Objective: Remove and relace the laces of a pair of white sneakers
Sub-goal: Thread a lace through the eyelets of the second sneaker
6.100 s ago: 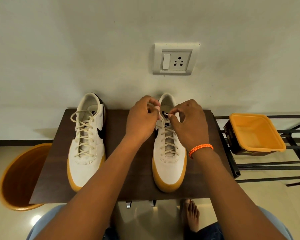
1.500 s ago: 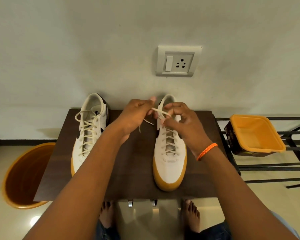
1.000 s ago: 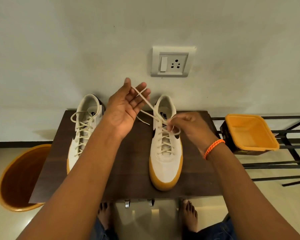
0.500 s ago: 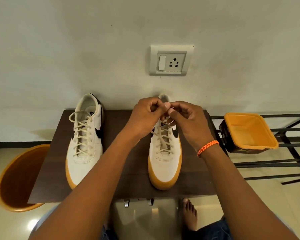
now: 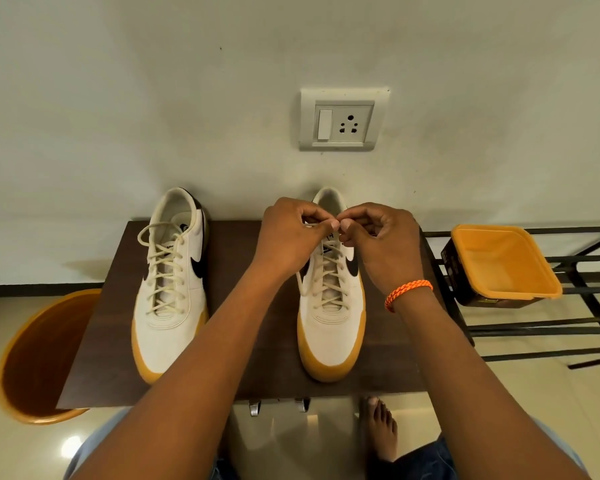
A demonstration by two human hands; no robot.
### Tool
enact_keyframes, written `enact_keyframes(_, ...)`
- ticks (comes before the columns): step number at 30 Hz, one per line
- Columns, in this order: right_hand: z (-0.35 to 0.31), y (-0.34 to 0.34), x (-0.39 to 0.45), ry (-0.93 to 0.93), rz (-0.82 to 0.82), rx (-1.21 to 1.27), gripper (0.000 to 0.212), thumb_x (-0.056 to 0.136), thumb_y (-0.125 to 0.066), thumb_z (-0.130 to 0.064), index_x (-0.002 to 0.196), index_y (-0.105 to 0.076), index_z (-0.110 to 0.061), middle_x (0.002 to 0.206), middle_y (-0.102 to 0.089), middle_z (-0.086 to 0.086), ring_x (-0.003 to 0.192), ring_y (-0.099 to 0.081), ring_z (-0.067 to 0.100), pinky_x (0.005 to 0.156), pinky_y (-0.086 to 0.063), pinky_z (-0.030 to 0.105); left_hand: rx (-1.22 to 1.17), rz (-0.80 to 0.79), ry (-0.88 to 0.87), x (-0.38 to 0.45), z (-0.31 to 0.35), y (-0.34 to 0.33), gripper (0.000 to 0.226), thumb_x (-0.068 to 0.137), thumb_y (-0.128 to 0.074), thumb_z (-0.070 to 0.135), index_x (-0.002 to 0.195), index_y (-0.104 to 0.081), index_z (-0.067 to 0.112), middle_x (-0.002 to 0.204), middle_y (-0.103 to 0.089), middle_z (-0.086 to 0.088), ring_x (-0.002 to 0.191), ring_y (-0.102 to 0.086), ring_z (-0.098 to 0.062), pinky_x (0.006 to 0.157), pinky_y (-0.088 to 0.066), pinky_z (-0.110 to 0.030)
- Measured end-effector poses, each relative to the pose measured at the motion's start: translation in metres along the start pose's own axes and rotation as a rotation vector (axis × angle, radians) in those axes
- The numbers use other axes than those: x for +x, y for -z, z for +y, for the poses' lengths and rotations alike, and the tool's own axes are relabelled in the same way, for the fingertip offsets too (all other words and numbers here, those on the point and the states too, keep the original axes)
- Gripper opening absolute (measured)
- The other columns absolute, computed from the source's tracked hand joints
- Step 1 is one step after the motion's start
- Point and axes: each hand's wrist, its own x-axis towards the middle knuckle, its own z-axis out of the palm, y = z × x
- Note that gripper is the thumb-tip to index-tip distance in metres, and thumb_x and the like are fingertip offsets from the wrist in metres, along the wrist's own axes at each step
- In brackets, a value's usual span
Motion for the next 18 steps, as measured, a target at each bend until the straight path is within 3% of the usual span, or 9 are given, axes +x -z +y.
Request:
enact_keyframes(5, 0.0, -0.001, 0.0, -0.047, 0.038, 0.018, 0.014, 0.095, -0.067, -0.003, 0.095, -0.079, -0.012, 0.081, -0.077, 0.0, 0.07, -0.074, 0.011, 0.069, -0.061, 0.025, 0.095, 0.033, -0.011, 0.003, 0.004, -0.004, 0.003, 0.091, -0.083, 0.028, 0.093, -0.085, 0.028, 0.087, -0.079, 0.014, 0.08, -0.072, -0.001, 0.083, -0.061, -0.032)
enact_keyframes(9, 0.009, 0.0, 0.0, -0.14, 0.072, -0.063, 0.026, 0.097, -0.055, -0.001, 0.099, -0.077, -0.016, 0.081, -0.076, -0.003, 0.07, -0.072, 0.009, 0.068, -0.06, 0.026, 0.5, 0.168, -0.083, 0.004, -0.005, -0.009, 0.008, 0.096, -0.076, 0.036, 0.098, -0.083, 0.032, 0.098, -0.071, 0.01, 0.089, -0.062, -0.008, 0.071, -0.049, -0.029)
enact_keyframes(11, 0.013, 0.001, 0.0, -0.214, 0.037, -0.087, 0.027, 0.095, -0.055, -0.001, 0.094, -0.077, -0.018, 0.078, -0.075, -0.003, 0.067, -0.072, 0.011, 0.067, -0.06, 0.031, 0.634, 0.161, -0.075, 0.003, -0.01, -0.014, 0.016, 0.098, -0.072, 0.041, 0.106, -0.08, 0.03, 0.103, -0.067, 0.006, 0.091, -0.055, -0.01, 0.067, -0.04, -0.025)
enact_keyframes(13, 0.015, -0.001, 0.0, -0.282, -0.004, -0.109, 0.027, 0.093, -0.056, -0.002, 0.09, -0.077, -0.018, 0.077, -0.075, -0.001, 0.067, -0.072, 0.014, 0.07, -0.063, 0.037, 0.624, 0.131, -0.034, 0.002, -0.011, -0.019, 0.019, 0.098, -0.07, 0.04, 0.108, -0.078, 0.026, 0.105, -0.062, 0.006, 0.089, -0.05, -0.009, 0.063, -0.034, -0.024)
enact_keyframes(18, 0.017, -0.004, -0.001, -0.331, -0.03, -0.131, 0.025, 0.09, -0.059, -0.003, 0.087, -0.077, -0.02, 0.082, -0.076, 0.002, 0.076, -0.074, 0.019, 0.079, -0.064, 0.046, 0.489, 0.033, 0.06, 0.003, -0.009, -0.02, 0.01, 0.096, -0.072, 0.032, 0.094, -0.08, 0.026, 0.114, -0.051, 0.001, 0.095, -0.058, -0.017, 0.074, -0.047, -0.032)
